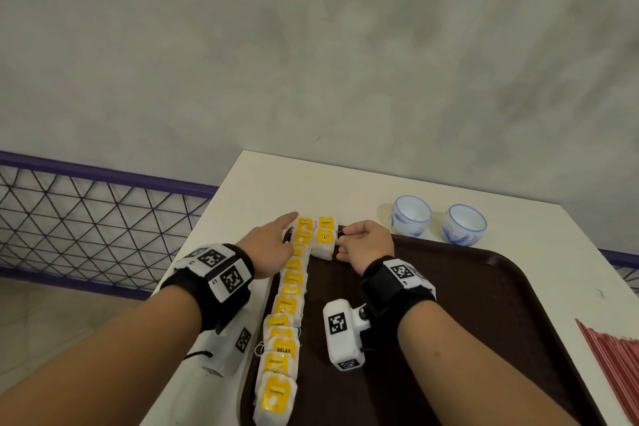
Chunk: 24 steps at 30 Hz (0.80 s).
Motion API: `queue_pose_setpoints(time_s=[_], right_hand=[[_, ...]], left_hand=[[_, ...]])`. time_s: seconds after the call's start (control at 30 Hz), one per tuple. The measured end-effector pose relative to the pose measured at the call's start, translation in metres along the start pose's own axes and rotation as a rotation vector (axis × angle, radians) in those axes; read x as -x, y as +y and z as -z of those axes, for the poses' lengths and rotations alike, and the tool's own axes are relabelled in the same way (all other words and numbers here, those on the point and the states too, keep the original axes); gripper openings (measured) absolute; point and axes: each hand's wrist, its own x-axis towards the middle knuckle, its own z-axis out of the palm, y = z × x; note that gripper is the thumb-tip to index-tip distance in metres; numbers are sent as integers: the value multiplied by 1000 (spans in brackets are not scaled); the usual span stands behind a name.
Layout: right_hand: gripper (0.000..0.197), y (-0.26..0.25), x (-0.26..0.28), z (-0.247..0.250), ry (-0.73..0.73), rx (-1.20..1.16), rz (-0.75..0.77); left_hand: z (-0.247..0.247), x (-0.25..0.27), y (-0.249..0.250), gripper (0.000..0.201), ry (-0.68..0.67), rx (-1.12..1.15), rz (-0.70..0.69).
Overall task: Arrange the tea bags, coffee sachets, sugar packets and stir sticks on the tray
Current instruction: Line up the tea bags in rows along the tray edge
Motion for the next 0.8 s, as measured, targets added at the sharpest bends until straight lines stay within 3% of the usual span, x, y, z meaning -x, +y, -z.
queue_pose_setpoints(time_s=[0.17,0.3,0.4,0.47,0.63,0.8], right_hand=[[18,-2,28,28,-75,218,177],[10,-9,102,60,-434,602,346],[16,-7,170,76,-717,843,413],[25,-4,208,79,-812,954,469],[53,13,265,64,-783,1225,609],[66,25,284,43,-758,1366,628]], left_hand=[[29,51,-7,58,71,-11,-71],[41,135,-25,42,26,-165,-186],[27,201,-32,34,-75,-212,-248],[12,232,-35,34,-130,-277,-270],[-28,269,-51,64,-155,-400,-262],[-27,287,-59,71,21,-449,-202]])
